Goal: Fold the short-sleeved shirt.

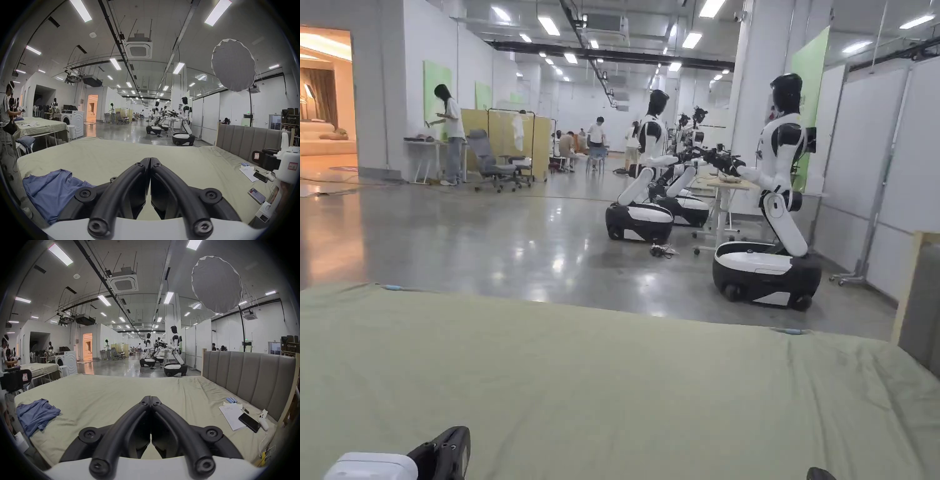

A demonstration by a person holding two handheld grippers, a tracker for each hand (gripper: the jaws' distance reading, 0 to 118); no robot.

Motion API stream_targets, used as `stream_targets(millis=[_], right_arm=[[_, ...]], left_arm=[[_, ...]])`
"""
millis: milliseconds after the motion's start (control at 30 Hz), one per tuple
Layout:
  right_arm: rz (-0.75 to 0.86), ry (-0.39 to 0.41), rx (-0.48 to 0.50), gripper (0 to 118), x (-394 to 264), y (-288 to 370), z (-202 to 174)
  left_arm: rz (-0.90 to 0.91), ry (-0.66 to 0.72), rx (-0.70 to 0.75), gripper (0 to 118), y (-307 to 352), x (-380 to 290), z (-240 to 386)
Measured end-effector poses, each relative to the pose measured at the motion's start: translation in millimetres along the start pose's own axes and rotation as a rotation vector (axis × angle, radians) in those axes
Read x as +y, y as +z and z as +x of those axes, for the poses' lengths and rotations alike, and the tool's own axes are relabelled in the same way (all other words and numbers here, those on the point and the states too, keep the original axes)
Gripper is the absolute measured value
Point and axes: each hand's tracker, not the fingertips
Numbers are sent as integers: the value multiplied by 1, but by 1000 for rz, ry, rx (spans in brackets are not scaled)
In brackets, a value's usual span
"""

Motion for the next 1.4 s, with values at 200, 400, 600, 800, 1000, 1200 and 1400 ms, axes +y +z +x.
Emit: stream_targets(millis=[200,400,600,800,1000,1200,1400], right_arm=[[-30,10,-9,0,-6,-5,0],[-15,22,-4,0,-7,-2,-2],[9,-6,14,0,-3,0,-5],[-8,58,-23,0,-4,1,-6],[-12,81,-7,0,2,-11,7],[-28,673,-13,0,5,-28,4],[34,1633,52,0,-45,-31,-9]], left_arm=[[-23,0,-5,3,-1,-5,-2],[-29,-1,-13,3,-1,-5,0],[-21,2,-13,3,-1,-6,-2],[-11,2,-13,3,0,-5,-5],[-50,-74,-15,3,-17,9,-16],[-97,-578,-23,3,-33,49,-13],[-106,-1525,-112,3,-45,40,40]])
